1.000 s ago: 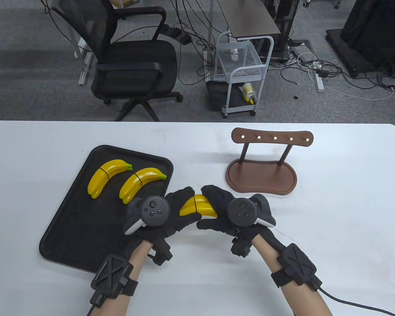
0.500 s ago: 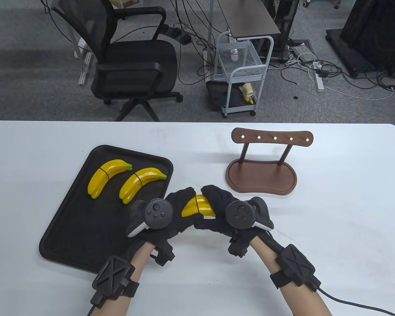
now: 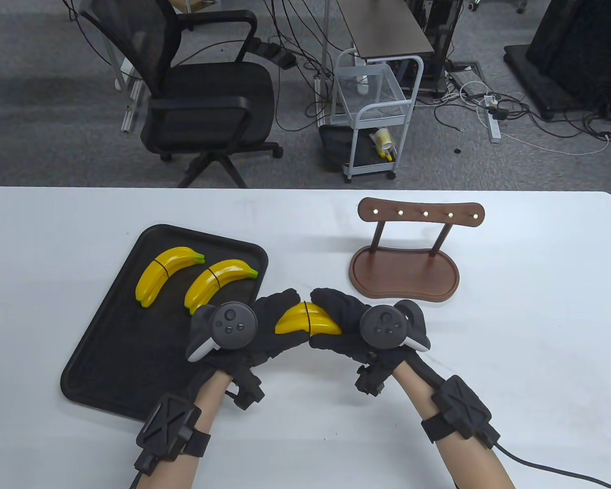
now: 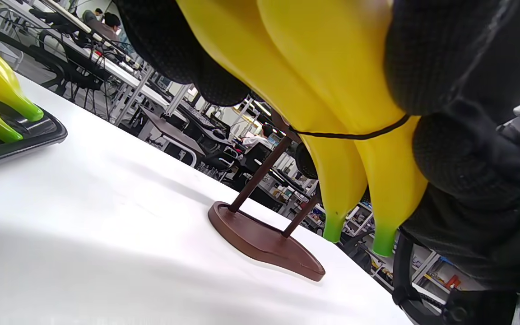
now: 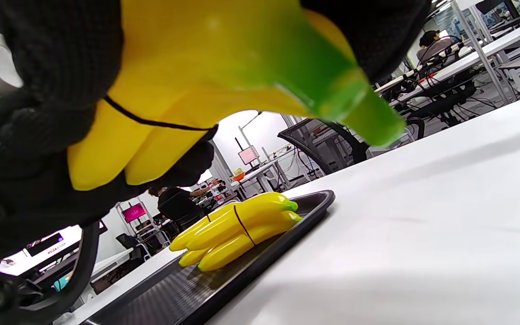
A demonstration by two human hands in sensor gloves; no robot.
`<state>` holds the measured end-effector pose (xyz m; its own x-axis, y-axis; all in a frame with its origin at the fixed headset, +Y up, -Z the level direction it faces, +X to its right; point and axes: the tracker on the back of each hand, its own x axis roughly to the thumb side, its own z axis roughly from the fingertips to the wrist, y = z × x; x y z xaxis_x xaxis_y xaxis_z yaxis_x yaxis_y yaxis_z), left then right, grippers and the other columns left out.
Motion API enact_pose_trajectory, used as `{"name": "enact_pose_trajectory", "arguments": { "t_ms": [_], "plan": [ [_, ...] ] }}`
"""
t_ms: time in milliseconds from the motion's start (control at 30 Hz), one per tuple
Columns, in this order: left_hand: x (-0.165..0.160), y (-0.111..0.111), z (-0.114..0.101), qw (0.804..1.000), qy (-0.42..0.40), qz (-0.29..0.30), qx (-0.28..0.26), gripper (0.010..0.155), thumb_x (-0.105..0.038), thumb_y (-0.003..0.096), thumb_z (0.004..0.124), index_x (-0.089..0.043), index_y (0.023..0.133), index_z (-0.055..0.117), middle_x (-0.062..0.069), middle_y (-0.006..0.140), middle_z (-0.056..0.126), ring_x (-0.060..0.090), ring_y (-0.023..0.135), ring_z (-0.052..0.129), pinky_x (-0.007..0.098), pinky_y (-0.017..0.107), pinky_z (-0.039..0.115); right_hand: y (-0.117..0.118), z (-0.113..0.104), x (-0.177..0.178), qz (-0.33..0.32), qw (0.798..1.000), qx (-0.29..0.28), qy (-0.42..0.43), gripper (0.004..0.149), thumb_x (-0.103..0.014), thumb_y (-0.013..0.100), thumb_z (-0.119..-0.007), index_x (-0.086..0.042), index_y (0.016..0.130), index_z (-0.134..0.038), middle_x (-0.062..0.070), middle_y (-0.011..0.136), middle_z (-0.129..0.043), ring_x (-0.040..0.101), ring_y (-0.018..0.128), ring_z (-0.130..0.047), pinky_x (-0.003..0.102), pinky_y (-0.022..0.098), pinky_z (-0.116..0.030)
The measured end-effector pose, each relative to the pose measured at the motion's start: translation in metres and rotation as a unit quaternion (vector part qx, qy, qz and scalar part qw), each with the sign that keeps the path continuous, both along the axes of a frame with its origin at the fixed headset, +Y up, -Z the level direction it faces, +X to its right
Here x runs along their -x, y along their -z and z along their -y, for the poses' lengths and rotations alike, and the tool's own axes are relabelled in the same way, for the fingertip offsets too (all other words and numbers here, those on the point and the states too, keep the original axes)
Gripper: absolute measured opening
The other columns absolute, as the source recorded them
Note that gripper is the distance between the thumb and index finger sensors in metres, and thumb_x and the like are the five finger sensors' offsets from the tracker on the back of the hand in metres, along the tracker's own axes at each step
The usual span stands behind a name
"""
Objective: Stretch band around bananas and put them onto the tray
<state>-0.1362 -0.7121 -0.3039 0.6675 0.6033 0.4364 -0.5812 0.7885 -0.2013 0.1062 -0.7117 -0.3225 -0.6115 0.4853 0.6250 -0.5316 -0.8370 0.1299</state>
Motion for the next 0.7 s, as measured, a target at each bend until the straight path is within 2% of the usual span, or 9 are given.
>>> {"name": "enact_pose_trajectory", "arguments": {
  "t_ms": [100, 233, 400, 567, 700],
  "plan": [
    [0.003, 0.002, 0.001, 1.000, -0.019, -0.004, 0.019, 0.081, -0.062, 0.0525, 0.082, -0.015, 0.114, 0.056, 0.012, 0.115, 0.072, 0.037, 0.095, 0.084, 0.054, 0.075, 0.067, -0.001, -0.001, 0.001, -0.002, 1.000, -0.002, 0.006, 0.087, -0.054, 0.048, -0.080, -0.010, 0.113, -0.042, 0.017, 0.115, -0.055, 0.043, 0.098, -0.069, 0.057, 0.064, -0.070],
    [0.008, 0.005, 0.003, 0.997, -0.049, -0.013, 0.052, 0.082, -0.063, 0.0536, 0.081, -0.012, 0.113, 0.057, 0.015, 0.113, 0.074, 0.038, 0.092, 0.086, 0.055, 0.073, 0.069, -0.005, -0.005, 0.004, 0.005, 0.999, -0.039, -0.009, 0.085, -0.048, 0.048, -0.083, -0.013, 0.113, -0.041, 0.015, 0.115, -0.054, 0.040, 0.100, -0.068, 0.055, 0.066, -0.069],
    [0.011, 0.008, 0.007, 0.991, -0.083, -0.014, 0.102, 0.081, -0.063, 0.0554, 0.078, -0.010, 0.113, 0.058, 0.017, 0.112, 0.074, 0.039, 0.089, 0.089, 0.055, 0.070, 0.071, -0.008, -0.007, 0.005, 0.023, 0.997, -0.073, -0.017, 0.079, -0.041, 0.049, -0.085, -0.017, 0.111, -0.043, 0.010, 0.113, -0.058, 0.035, 0.100, -0.069, 0.050, 0.068, -0.069],
    [0.014, 0.011, 0.015, 0.975, -0.142, -0.006, 0.168, 0.081, -0.062, 0.0574, 0.076, -0.006, 0.113, 0.057, 0.020, 0.111, 0.074, 0.041, 0.086, 0.090, 0.056, 0.067, 0.072, -0.013, -0.012, 0.007, 0.037, 0.993, -0.111, -0.009, 0.076, -0.035, 0.049, -0.086, -0.018, 0.110, -0.044, 0.008, 0.111, -0.060, 0.032, 0.098, -0.072, 0.046, 0.068, -0.070],
    [0.015, 0.012, 0.017, 0.972, -0.149, 0.000, 0.181, 0.081, -0.062, 0.0578, 0.076, -0.005, 0.112, 0.058, 0.021, 0.110, 0.075, 0.041, 0.084, 0.092, 0.056, 0.066, 0.074, -0.015, -0.012, 0.008, 0.041, 0.991, -0.128, -0.019, 0.073, -0.033, 0.048, -0.088, -0.019, 0.108, -0.049, 0.006, 0.108, -0.065, 0.030, 0.095, -0.076, 0.045, 0.066, -0.072]
  ]
}}
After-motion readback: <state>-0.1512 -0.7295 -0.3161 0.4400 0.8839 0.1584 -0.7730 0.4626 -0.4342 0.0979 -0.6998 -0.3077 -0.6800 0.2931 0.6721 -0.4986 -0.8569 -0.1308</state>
